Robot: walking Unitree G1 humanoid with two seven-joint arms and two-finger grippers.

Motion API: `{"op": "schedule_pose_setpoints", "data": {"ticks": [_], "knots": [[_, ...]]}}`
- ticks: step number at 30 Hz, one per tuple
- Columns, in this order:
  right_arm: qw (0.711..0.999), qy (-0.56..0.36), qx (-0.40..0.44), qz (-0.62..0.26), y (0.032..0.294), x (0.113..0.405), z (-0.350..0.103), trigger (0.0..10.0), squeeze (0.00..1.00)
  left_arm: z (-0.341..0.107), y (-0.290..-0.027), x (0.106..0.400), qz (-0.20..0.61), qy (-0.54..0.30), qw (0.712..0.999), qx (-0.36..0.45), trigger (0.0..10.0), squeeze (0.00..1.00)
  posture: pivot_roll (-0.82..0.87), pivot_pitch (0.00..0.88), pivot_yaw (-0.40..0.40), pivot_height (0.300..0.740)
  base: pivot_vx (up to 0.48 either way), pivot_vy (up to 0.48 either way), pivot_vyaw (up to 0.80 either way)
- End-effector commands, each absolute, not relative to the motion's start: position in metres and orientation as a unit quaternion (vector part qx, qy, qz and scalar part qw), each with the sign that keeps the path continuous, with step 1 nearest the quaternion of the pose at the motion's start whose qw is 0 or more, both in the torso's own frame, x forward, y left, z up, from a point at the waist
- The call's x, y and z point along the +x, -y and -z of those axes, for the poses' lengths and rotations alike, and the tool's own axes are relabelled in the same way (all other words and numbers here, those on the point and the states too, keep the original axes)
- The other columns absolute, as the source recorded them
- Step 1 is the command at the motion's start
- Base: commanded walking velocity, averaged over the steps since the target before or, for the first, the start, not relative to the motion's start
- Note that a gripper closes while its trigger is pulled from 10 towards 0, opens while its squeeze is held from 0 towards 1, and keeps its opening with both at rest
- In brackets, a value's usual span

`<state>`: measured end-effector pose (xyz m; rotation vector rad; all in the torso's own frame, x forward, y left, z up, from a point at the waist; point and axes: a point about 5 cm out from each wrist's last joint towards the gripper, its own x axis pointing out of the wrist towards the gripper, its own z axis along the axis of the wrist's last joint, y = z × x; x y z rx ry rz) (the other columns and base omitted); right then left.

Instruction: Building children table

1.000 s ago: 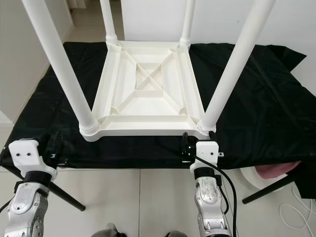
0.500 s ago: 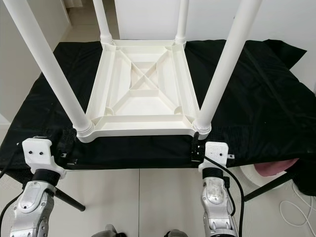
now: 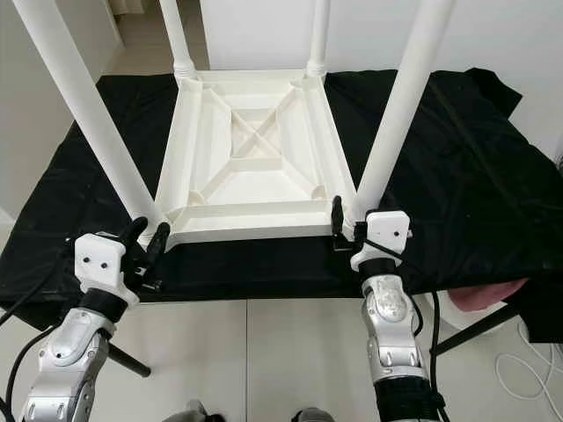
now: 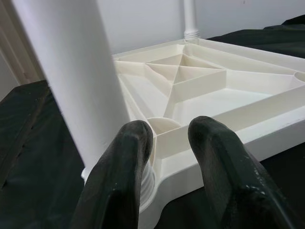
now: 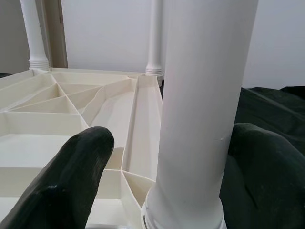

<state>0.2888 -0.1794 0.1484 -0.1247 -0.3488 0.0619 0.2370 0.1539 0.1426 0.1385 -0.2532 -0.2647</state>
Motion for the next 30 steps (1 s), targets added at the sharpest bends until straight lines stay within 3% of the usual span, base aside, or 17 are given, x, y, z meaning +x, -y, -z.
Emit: {"op": "schedule_pose_setpoints", "data": {"ticks": [1,2,3,4,19,24,30], "knots": [[0.980,0.177,-0.062,-0.059,0.173,0.293,-0.155,10.0,1.00,-0.146,-0.142,0.234,0.173,0.124,0.973,0.085,10.0,0.00,-0.05,0.072,0.042,0.740,0.000,0.000,0.00],[0.980,0.176,-0.063,-0.064,0.173,0.294,-0.157,10.0,1.00,-0.146,-0.137,0.233,0.188,0.120,0.971,0.089,10.0,0.00,-0.05,0.072,0.042,0.740,0.000,0.000,0.00],[0.980,0.175,-0.064,-0.068,0.174,0.296,-0.158,10.0,0.73,-0.145,-0.134,0.233,0.199,0.117,0.968,0.093,10.0,0.00,-0.05,0.073,0.042,0.740,0.000,0.000,0.00],[0.980,0.175,-0.066,-0.068,0.175,0.297,-0.160,10.0,0.00,-0.145,-0.131,0.232,0.207,0.114,0.966,0.102,10.0,0.00,-0.05,0.075,0.039,0.740,0.000,0.000,0.00],[0.982,0.151,-0.069,-0.092,0.175,0.313,-0.167,10.0,0.00,-0.149,-0.099,0.245,0.248,0.092,0.956,0.124,10.0,0.00,-0.05,0.084,0.032,0.740,0.000,0.000,0.00],[0.982,0.135,-0.086,-0.100,0.171,0.325,-0.172,10.0,0.00,-0.141,-0.082,0.235,0.342,0.073,0.930,0.110,10.0,0.00,-0.06,0.085,0.036,0.740,0.000,0.000,0.00],[0.983,0.119,-0.101,-0.098,0.169,0.333,-0.173,10.0,0.00,-0.142,-0.072,0.233,0.364,0.064,0.924,0.098,10.0,0.00,-0.06,0.082,0.040,0.740,0.000,0.000,0.00]]}}
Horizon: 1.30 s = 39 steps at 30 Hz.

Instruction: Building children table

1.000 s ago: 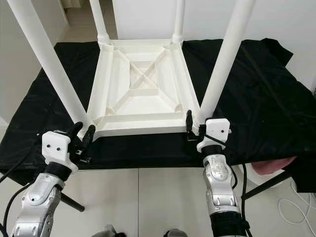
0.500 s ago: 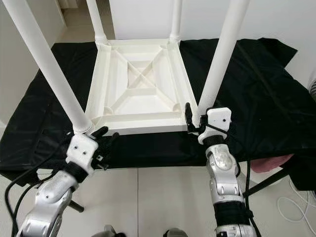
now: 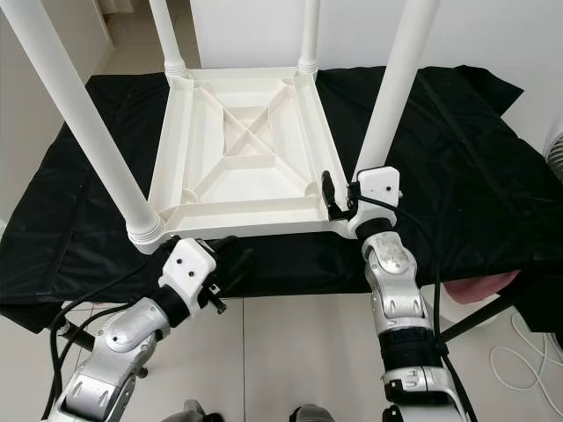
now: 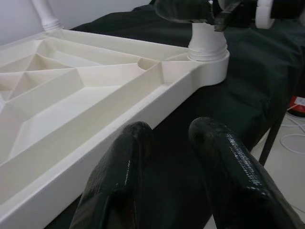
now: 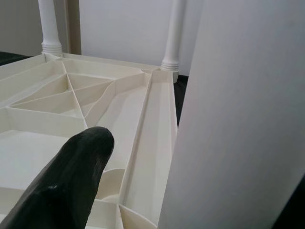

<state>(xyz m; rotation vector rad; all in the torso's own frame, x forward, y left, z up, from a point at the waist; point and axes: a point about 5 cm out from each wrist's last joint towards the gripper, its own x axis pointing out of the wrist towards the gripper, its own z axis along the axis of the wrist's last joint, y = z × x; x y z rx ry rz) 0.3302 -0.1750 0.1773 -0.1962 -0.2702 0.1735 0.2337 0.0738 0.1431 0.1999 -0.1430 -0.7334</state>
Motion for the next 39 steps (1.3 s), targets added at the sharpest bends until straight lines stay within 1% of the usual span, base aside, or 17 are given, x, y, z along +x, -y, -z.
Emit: {"op": "schedule_pose_setpoints", "data": {"ticks": [1,9,14,16,17,22,23,31,32,34,35,39], "knots": [[0.983,0.119,-0.101,-0.098,0.169,0.333,-0.173,10.0,0.00,-0.142,-0.072,0.233,0.364,0.064,0.924,0.098,10.0,0.00,-0.06,0.082,0.040,0.740,0.000,0.000,0.00],[0.985,0.097,-0.094,-0.110,0.164,0.336,-0.171,10.0,0.00,-0.149,-0.068,0.237,0.360,0.068,0.926,0.096,10.0,0.00,-0.06,0.069,0.036,0.740,0.000,0.000,0.00],[0.982,0.123,-0.079,-0.116,0.160,0.336,-0.186,10.0,0.00,-0.155,-0.067,0.240,0.355,0.074,0.927,0.093,10.0,0.00,-0.06,0.061,0.033,0.740,0.000,0.000,0.00],[0.981,0.136,-0.066,-0.119,0.160,0.336,-0.195,10.0,0.02,-0.157,-0.067,0.241,0.354,0.076,0.927,0.094,10.0,0.00,-0.06,0.061,0.033,0.740,0.000,0.000,0.00],[0.980,0.142,-0.057,-0.124,0.159,0.336,-0.198,10.0,1.00,-0.157,-0.066,0.242,0.354,0.076,0.927,0.094,10.0,0.00,-0.06,0.053,0.030,0.740,0.000,0.000,0.00],[0.979,0.143,-0.061,-0.128,0.159,0.336,-0.201,10.0,1.00,-0.158,-0.066,0.243,0.354,0.077,0.927,0.094,10.0,0.00,-0.06,0.053,0.030,0.740,0.000,0.000,0.00],[0.980,0.139,-0.068,-0.128,0.160,0.336,-0.199,10.0,0.00,-0.158,-0.066,0.244,0.354,0.078,0.927,0.095,10.0,0.00,-0.06,0.053,0.030,0.740,0.000,0.000,0.00],[0.979,0.146,-0.064,-0.130,0.159,0.334,-0.201,10.0,0.00,-0.159,-0.066,0.244,0.353,0.078,0.928,0.093,10.0,0.00,-0.07,0.047,0.034,0.740,0.000,0.000,0.00],[0.978,0.151,-0.061,-0.131,0.160,0.334,-0.202,0.0,0.00,-0.159,-0.065,0.245,0.354,0.076,0.928,0.092,10.0,0.00,-0.07,0.047,0.034,0.740,0.000,0.000,0.00],[0.977,0.154,-0.061,-0.132,0.160,0.333,-0.204,0.0,0.00,-0.160,-0.065,0.245,0.353,0.077,0.928,0.090,10.0,0.00,-0.07,0.049,0.035,0.740,0.000,0.000,0.00],[0.977,0.154,-0.061,-0.131,0.160,0.333,-0.205,10.0,0.00,-0.160,-0.065,0.245,0.353,0.077,0.928,0.090,10.0,0.00,-0.07,0.049,0.035,0.740,0.000,0.000,0.00],[0.978,0.152,-0.063,-0.129,0.161,0.333,-0.205,10.0,0.00,-0.160,-0.065,0.245,0.352,0.077,0.928,0.090,10.0,0.00,-0.07,0.053,0.036,0.740,0.000,0.000,0.00]]}}
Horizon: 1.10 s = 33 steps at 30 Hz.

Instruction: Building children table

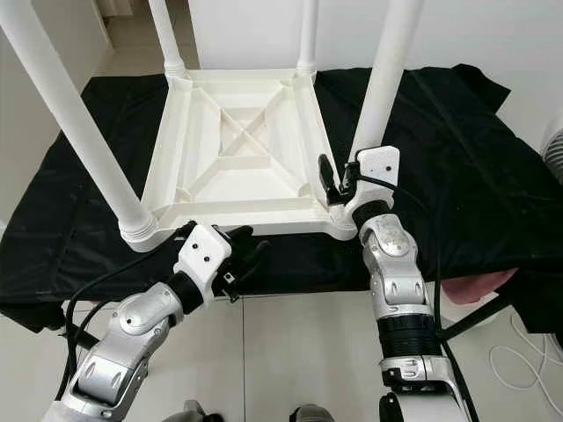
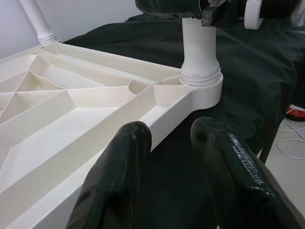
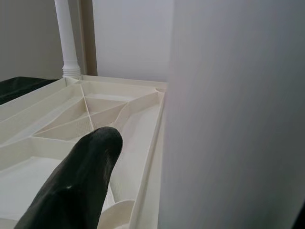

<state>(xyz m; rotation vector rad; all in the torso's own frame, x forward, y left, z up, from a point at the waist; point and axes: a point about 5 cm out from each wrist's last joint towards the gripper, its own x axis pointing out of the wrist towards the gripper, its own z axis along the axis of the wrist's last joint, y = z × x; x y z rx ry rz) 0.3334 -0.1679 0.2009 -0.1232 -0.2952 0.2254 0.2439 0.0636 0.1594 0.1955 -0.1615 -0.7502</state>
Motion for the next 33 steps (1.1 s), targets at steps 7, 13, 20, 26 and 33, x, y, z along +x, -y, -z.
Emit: {"op": "schedule_pose_setpoints", "data": {"ticks": [7,13,20,26,33], "knots": [[0.978,0.154,-0.065,-0.127,0.160,0.333,-0.207,10.0,0.00,-0.161,-0.065,0.246,0.350,0.077,0.930,0.087,10.0,0.00,-0.07,0.053,0.036,0.740,0.000,0.000,0.00],[0.981,0.157,-0.041,-0.105,0.161,0.332,-0.214,10.0,0.00,-0.163,-0.067,0.247,0.345,0.077,0.931,0.088,10.0,0.00,-0.06,0.062,0.034,0.740,0.000,0.000,0.00],[0.992,0.111,0.021,-0.060,0.163,0.330,-0.200,10.0,0.00,-0.164,-0.067,0.247,0.344,0.078,0.932,0.087,10.0,0.00,-0.06,0.069,0.035,0.740,0.000,0.000,0.00],[0.995,0.078,0.008,-0.061,0.159,0.324,-0.180,10.0,0.00,-0.165,-0.067,0.247,0.341,0.078,0.933,0.084,10.0,0.00,-0.06,0.074,0.037,0.740,0.000,0.000,0.00],[0.995,0.077,-0.001,-0.062,0.158,0.323,-0.181,10.0,0.00,-0.165,-0.067,0.248,0.341,0.079,0.933,0.082,10.0,0.00,-0.07,0.080,0.039,0.740,0.000,0.000,0.00]]}}
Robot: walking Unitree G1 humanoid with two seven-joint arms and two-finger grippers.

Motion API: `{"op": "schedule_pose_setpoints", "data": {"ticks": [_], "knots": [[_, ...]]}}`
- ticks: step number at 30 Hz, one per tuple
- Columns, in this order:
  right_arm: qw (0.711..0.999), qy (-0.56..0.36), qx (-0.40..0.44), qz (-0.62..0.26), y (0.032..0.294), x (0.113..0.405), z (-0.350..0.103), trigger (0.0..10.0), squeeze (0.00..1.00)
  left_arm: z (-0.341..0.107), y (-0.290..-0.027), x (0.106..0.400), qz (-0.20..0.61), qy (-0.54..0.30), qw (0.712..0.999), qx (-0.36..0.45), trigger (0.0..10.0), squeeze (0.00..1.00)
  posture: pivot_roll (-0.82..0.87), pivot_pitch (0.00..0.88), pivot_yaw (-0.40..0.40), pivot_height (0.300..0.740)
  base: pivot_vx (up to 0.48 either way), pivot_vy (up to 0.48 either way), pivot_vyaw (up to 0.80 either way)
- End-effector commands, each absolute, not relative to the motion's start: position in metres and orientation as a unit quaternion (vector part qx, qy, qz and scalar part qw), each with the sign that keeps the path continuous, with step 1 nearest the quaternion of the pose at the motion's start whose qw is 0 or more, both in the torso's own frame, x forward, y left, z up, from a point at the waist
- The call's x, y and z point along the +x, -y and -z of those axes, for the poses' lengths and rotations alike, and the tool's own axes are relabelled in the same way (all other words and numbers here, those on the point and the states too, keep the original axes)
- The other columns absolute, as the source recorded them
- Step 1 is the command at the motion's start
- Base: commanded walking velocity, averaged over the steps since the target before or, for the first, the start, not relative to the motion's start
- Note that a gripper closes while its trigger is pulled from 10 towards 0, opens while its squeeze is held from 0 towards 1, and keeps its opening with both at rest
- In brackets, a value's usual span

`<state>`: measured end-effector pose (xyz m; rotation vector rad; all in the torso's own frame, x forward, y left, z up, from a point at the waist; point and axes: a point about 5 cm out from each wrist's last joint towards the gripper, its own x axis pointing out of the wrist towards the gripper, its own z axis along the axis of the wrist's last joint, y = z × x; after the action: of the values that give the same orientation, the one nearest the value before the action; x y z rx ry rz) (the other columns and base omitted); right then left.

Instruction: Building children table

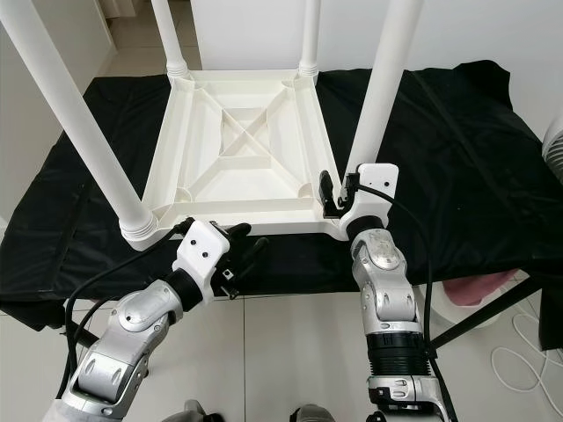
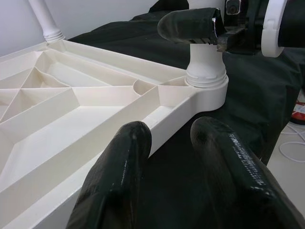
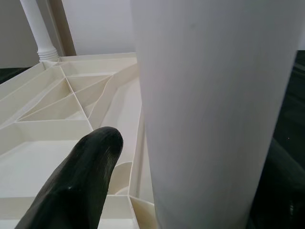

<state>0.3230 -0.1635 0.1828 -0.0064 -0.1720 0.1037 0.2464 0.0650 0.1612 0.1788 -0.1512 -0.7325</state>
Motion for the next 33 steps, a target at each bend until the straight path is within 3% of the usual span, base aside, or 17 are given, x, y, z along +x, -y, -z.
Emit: {"op": "schedule_pose_setpoints", "data": {"ticks": [1,27,33], "knots": [[0.995,0.077,-0.001,-0.063,0.157,0.324,-0.182,10.0,0.00,-0.166,-0.067,0.248,0.340,0.080,0.934,0.080,10.0,0.00,-0.07,0.080,0.039,0.740,0.000,0.000,0.00],[0.995,0.078,-0.008,-0.069,0.151,0.337,-0.192,10.0,0.00,-0.170,-0.065,0.250,0.334,0.085,0.935,0.079,10.0,0.00,-0.06,0.086,0.039,0.740,0.000,0.000,0.00],[0.996,0.049,0.061,-0.052,0.153,0.338,-0.182,10.0,0.00,-0.171,-0.066,0.250,0.330,0.087,0.936,0.079,10.0,0.00,-0.06,0.089,0.038,0.740,0.000,0.000,0.00]]}}
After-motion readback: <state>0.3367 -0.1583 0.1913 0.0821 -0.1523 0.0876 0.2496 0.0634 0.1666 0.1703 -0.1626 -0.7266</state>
